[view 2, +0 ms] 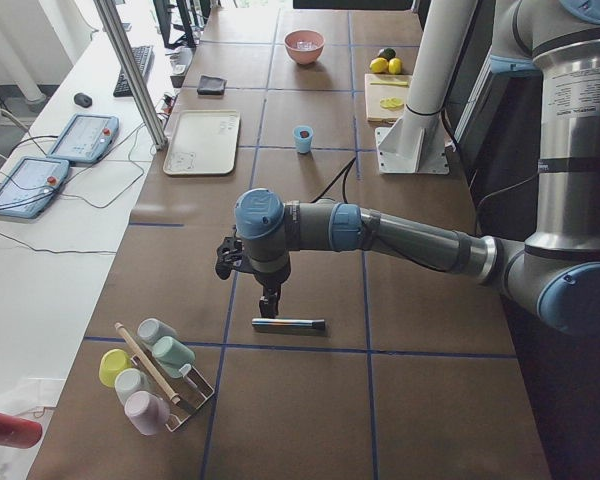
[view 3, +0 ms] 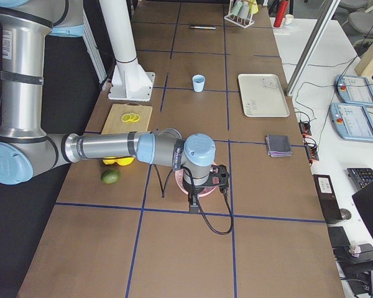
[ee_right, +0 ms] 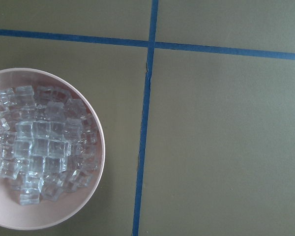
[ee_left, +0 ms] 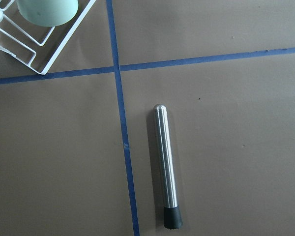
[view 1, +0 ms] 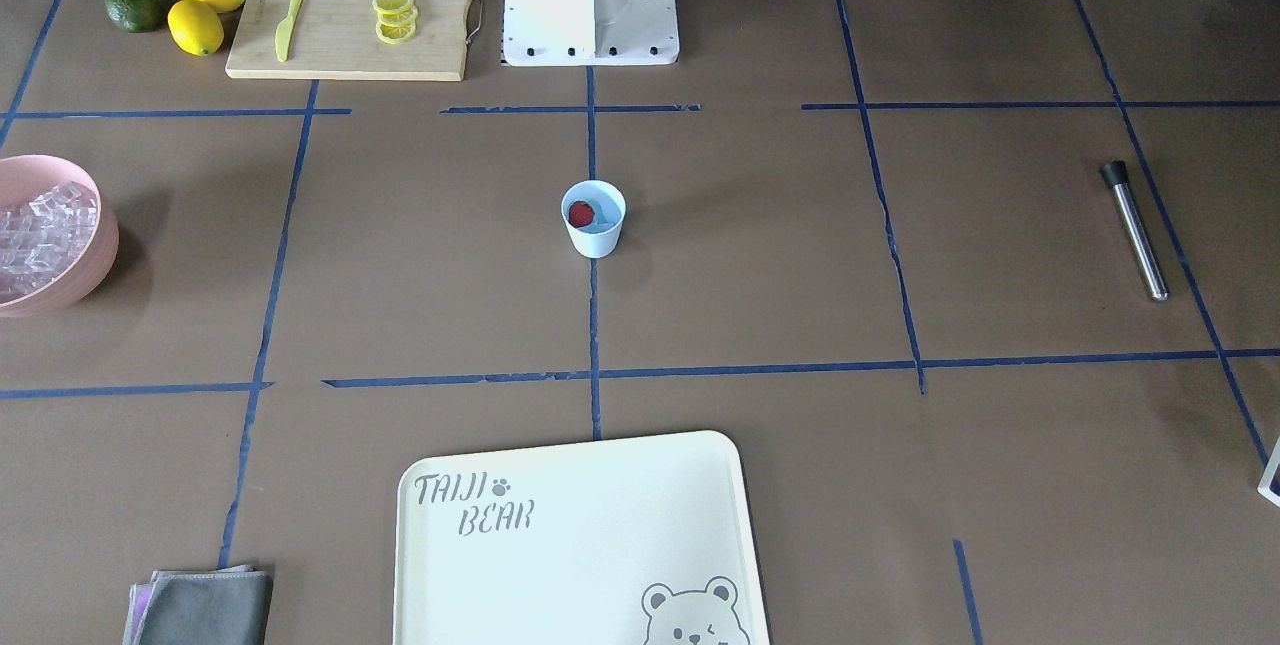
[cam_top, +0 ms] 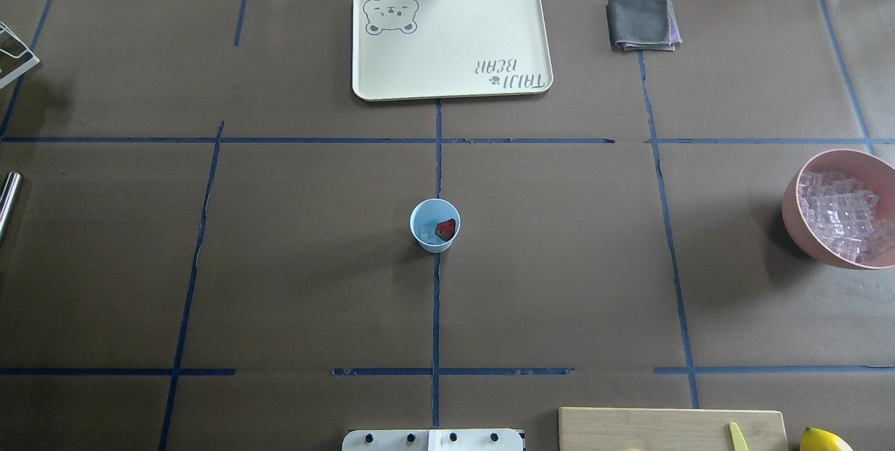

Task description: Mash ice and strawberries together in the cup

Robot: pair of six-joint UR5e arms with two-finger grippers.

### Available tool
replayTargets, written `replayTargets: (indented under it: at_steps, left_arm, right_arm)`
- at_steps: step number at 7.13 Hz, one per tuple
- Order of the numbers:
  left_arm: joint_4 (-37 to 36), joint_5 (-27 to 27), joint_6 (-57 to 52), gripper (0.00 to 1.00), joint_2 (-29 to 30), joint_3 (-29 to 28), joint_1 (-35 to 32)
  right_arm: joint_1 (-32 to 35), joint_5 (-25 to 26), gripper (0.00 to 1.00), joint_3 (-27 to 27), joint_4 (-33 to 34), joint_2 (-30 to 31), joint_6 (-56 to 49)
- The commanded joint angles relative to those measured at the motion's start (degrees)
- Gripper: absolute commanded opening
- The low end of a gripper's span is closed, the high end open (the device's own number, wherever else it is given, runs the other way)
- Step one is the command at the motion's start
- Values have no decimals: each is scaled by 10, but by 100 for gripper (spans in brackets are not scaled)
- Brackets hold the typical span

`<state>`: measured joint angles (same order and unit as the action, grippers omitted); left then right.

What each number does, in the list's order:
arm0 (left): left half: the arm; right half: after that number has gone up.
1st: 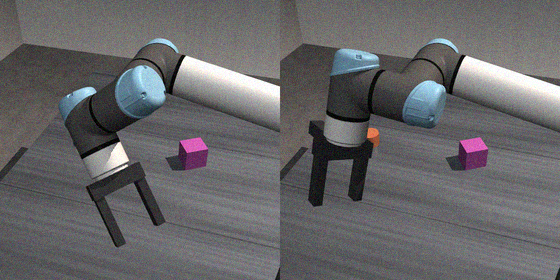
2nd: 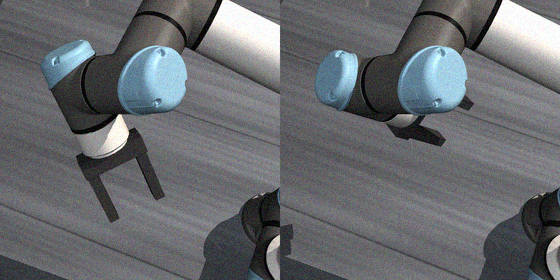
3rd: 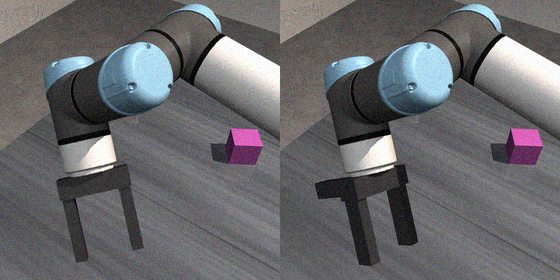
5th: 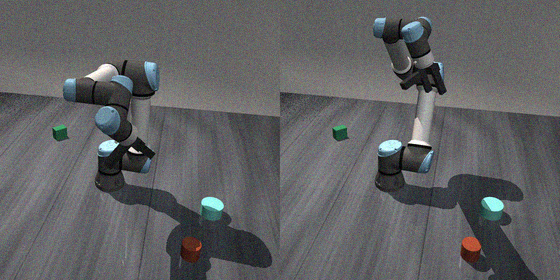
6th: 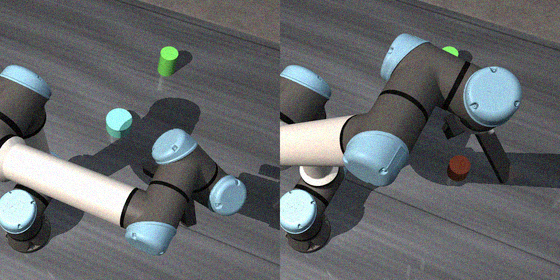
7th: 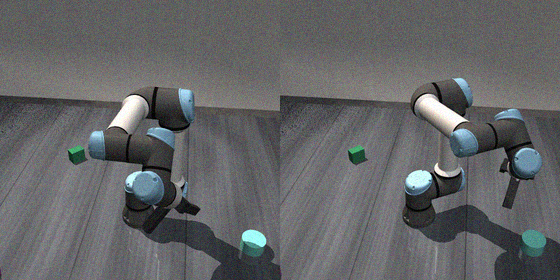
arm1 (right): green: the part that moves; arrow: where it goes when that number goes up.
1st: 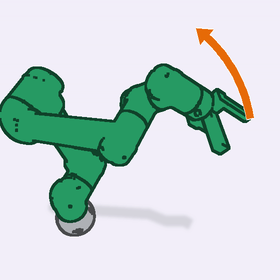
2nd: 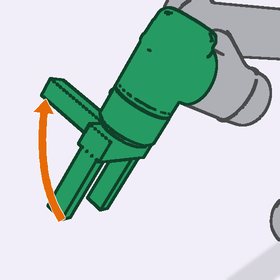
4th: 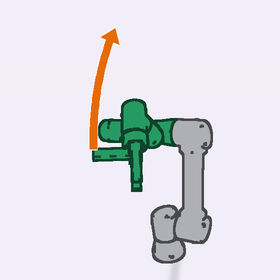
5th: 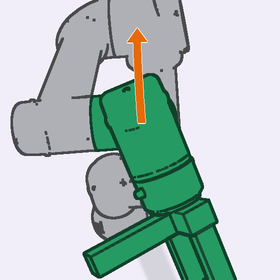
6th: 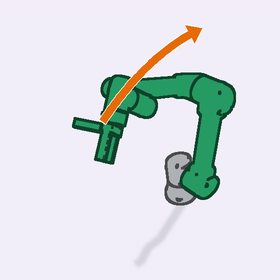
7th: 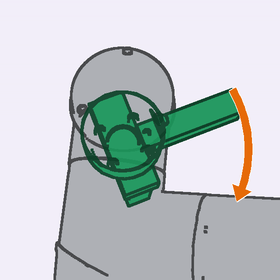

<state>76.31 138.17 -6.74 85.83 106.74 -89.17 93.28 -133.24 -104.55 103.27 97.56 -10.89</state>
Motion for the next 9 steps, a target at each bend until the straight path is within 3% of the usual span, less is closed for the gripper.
replayTargets:
  at_steps: [1, 4, 9]
  left_arm:
    - [1, -2, -3, 100, -3, -8, 0]
    - [2, 4, -57, 100, -17, -43, 0]
    - [2, -1, -52, 100, -18, -38, 0]
  right_arm:
    - [-3, 0, 100, 0, 0, 1, -2]
    - [-24, -3, 100, -2, 1, 2, 0]
    - [-26, -18, 100, 0, 1, 2, 0]
